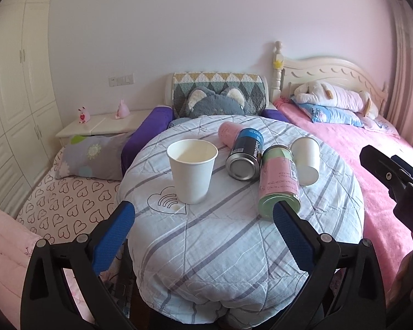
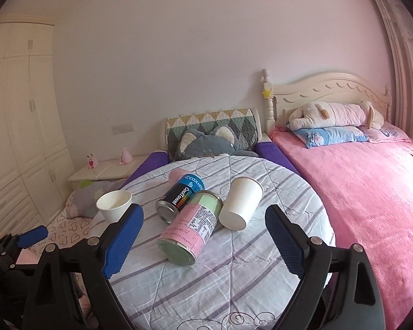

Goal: Flip cup upright

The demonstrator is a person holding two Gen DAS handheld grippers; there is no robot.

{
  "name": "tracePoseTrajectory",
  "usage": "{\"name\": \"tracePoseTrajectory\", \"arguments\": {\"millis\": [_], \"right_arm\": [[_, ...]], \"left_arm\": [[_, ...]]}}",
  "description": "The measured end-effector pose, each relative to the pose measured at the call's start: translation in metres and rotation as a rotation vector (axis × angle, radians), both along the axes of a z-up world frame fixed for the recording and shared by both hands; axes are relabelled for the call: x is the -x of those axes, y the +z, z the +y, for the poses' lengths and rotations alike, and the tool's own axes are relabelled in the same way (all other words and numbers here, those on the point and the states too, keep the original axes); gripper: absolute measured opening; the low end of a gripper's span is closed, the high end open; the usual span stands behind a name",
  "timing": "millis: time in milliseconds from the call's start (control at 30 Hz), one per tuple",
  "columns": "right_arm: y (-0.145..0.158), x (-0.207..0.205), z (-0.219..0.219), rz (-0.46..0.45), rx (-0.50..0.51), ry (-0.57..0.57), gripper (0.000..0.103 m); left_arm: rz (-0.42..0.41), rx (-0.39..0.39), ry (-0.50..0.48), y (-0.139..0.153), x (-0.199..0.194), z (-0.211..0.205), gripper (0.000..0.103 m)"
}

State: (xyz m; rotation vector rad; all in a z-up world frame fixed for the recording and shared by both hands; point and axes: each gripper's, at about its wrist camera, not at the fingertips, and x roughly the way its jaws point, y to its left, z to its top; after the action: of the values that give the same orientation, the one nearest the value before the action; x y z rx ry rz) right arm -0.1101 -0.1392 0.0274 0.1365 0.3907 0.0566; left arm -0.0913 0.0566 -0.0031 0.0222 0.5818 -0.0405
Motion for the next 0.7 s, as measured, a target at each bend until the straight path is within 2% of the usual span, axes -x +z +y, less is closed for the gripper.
{"name": "tracePoseTrajectory", "arguments": {"millis": [333, 700], "right_arm": [[-0.001, 0.001, -0.018, -0.003, -0.030, -0.035, 0.092], [0.000, 0.001, -0.015, -0.016, -0.019, 0.003, 0.092]], "left_arm": [[-0.023, -0.002, 0.005, 0.003, 0.000, -0.007, 0.102], [-0.034, 0.000, 0.007, 0.005, -0.002, -0.007, 0.102]]}}
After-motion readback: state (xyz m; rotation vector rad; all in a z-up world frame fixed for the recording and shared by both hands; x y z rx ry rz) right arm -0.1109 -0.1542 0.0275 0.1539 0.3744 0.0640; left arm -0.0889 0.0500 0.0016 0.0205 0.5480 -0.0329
